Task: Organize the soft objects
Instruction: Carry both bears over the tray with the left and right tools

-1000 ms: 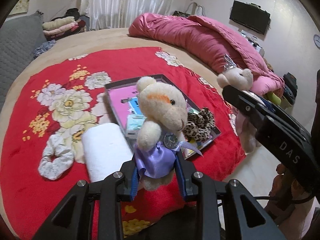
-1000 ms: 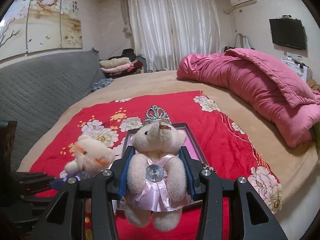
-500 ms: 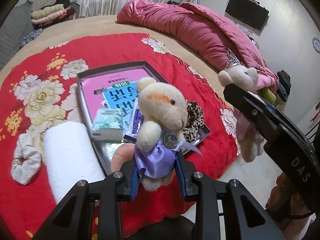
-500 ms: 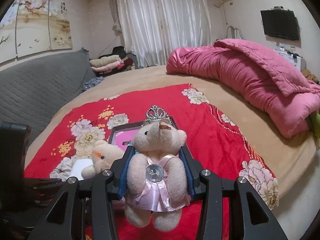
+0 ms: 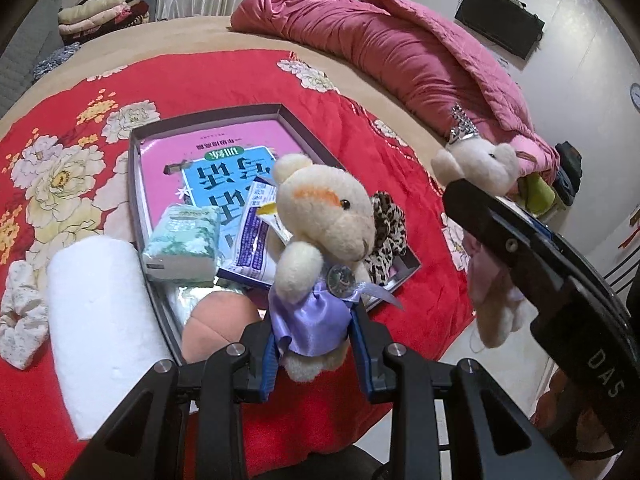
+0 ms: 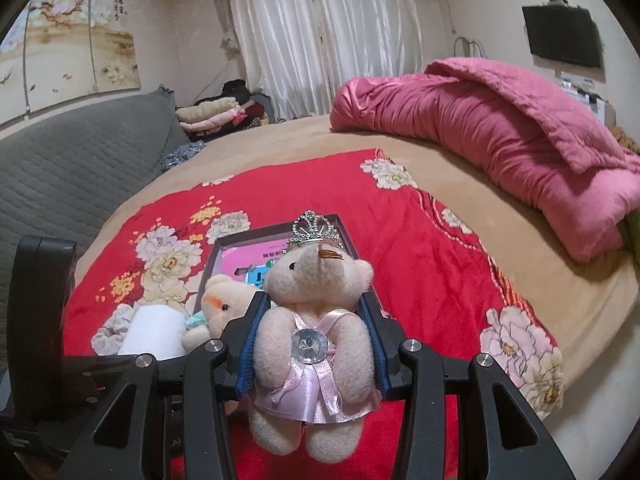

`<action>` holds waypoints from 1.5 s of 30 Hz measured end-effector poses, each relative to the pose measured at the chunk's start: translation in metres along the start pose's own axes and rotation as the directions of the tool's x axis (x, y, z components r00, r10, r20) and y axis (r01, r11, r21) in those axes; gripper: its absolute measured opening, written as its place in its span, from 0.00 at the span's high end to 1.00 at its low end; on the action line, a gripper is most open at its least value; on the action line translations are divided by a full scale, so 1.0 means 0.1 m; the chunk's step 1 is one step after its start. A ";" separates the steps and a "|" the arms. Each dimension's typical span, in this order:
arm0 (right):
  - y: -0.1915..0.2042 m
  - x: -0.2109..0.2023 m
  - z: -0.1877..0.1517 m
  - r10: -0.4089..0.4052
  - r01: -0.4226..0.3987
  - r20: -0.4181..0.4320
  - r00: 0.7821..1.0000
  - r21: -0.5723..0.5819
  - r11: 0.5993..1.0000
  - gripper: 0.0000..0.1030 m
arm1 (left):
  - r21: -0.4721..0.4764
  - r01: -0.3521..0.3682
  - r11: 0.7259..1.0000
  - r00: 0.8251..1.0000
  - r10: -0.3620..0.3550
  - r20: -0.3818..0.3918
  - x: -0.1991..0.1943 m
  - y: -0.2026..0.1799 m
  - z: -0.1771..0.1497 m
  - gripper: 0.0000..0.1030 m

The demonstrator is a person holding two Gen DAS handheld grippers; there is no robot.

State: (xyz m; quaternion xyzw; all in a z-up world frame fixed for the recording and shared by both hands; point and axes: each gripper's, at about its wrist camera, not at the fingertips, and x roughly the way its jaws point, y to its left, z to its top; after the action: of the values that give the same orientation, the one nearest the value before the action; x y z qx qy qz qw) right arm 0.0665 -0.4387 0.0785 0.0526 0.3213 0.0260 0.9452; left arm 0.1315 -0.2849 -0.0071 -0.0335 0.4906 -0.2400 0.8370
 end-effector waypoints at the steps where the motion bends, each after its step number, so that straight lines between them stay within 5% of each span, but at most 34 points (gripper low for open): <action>1: -0.01 0.01 -0.01 -0.001 0.001 -0.002 1.000 0.002 1.000 0.55 | 0.001 -0.001 1.000 1.000 0.001 -0.005 0.02 0.00 -0.01 0.69; 45: -0.10 0.46 -0.29 0.006 -0.001 -0.114 0.993 0.045 0.999 0.55 | -0.016 -0.027 1.000 0.999 0.026 -0.048 0.34 0.09 -0.05 0.69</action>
State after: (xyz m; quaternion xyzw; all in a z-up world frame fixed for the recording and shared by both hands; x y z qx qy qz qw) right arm 0.0850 -0.4422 0.0268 0.0725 0.3752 0.0233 0.9238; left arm 0.1444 -0.2904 -0.0397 -0.0281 0.5128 -0.2257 0.8278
